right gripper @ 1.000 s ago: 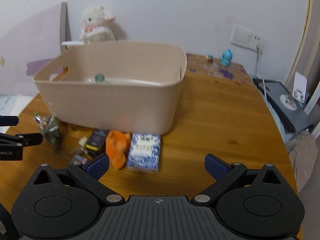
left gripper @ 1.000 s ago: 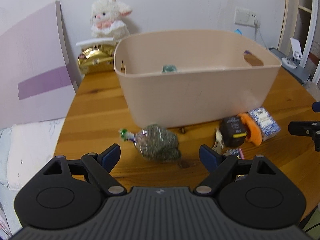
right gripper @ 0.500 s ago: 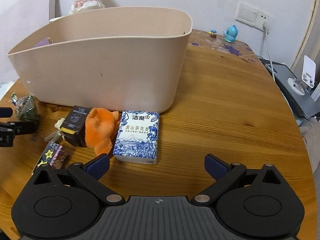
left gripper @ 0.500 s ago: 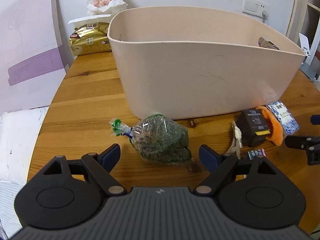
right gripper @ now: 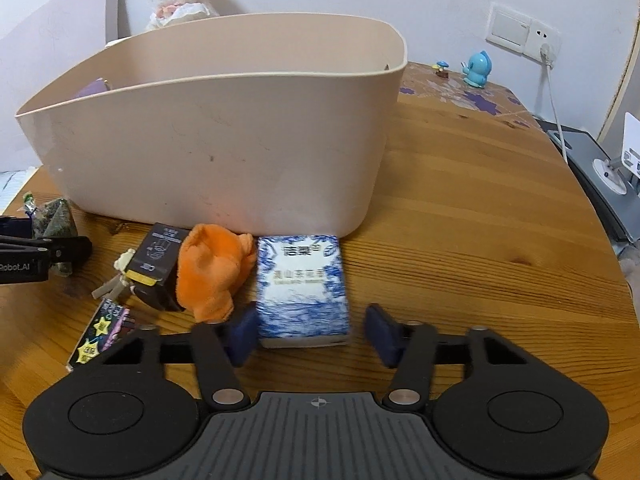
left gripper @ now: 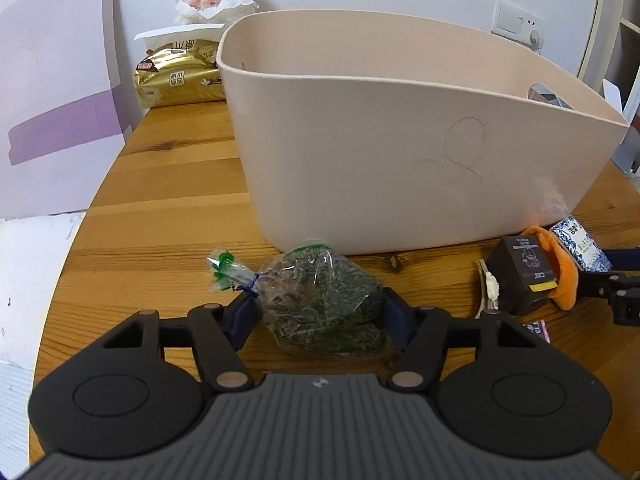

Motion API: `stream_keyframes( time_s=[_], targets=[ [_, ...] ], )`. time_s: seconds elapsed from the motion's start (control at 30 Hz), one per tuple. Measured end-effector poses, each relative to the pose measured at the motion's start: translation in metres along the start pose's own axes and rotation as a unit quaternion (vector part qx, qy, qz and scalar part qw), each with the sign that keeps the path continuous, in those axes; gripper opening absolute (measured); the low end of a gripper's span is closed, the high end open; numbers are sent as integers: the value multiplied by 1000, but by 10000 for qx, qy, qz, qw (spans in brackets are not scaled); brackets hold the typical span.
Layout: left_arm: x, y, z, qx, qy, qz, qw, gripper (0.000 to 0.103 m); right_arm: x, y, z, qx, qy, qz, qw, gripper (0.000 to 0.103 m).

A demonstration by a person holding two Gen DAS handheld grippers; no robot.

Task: Organize objects
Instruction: 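Grasp the herb bag with the left tool while the right tool grasps the tissue pack, then lift both items over the bin and release them inside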

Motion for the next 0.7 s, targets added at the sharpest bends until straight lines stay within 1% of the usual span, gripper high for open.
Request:
stream_keyframes(
  time_s=[0.07, 0.17, 0.3, 0.43, 0.7],
  targets=[
    [-2, 0, -2, -9, -1, 37, 10000, 65, -1, -1, -1, 25, 8, -5, 10000, 47],
    [-6, 2, -8, 11, 16, 135, 9999, 65, -5, -1, -5, 62, 29, 24, 10000, 43],
    [-9, 2, -20, 0, 99, 117, 9999, 64, -10, 0, -12, 145, 21, 123, 9998, 43],
    [-9, 2, -40, -8, 272, 140, 9995, 64, -15, -1, -28, 137, 125, 125, 9997, 43],
    [-8, 5, -87, -11, 702, 167, 9974, 64, -20, -8, -82, 117, 618, 72, 9980, 43]
  ],
)
Point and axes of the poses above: each gripper's, at about its wrist camera, not at the fingertips, and z roughly the way its jaws point, y to its right, x to its top, the point moved 3 cm from there along z, roughly the way its jaws point, and after that the axes turned 9 degrees about x, right-handed, at the moved point
